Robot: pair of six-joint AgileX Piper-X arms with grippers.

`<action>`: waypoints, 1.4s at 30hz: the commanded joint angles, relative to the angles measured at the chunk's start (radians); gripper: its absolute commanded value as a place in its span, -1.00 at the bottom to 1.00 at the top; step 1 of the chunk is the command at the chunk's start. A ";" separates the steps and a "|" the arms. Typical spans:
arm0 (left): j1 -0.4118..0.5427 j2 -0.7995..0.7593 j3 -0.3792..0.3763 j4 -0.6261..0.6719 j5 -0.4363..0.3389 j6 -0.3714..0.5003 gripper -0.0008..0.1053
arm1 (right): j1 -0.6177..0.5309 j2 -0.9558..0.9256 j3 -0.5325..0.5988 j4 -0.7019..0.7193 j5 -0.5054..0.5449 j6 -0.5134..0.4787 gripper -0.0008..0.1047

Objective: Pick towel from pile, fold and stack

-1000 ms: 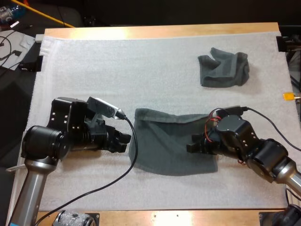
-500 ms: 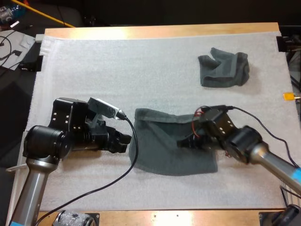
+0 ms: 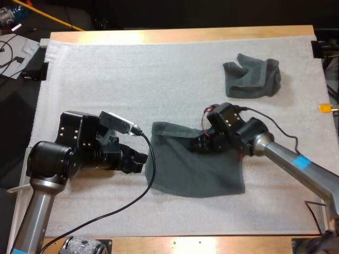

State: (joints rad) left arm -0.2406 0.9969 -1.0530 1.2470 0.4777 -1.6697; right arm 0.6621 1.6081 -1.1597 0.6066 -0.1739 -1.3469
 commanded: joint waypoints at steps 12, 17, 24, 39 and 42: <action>-0.003 0.006 -0.001 0.010 0.004 0.001 0.08 | 0.005 0.215 -0.118 -0.050 0.010 0.001 -0.98; -0.002 0.007 -0.001 0.016 0.006 0.001 0.08 | 0.006 0.266 -0.154 -0.051 0.015 0.006 -0.98; -0.002 0.004 -0.003 0.016 0.008 -0.001 0.06 | 0.000 0.284 -0.192 -0.122 0.095 0.060 -0.98; -0.004 -0.002 -0.002 0.018 0.011 0.002 0.07 | -0.052 0.233 -0.329 -0.168 0.318 0.004 -0.98; -0.004 0.000 -0.002 0.016 0.011 0.002 0.07 | -0.046 0.187 -0.334 -0.122 0.316 -0.038 -0.98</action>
State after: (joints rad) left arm -0.2429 1.0032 -1.0530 1.2561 0.4815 -1.6697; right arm 0.6126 1.8443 -1.4811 0.4406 0.1314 -1.3381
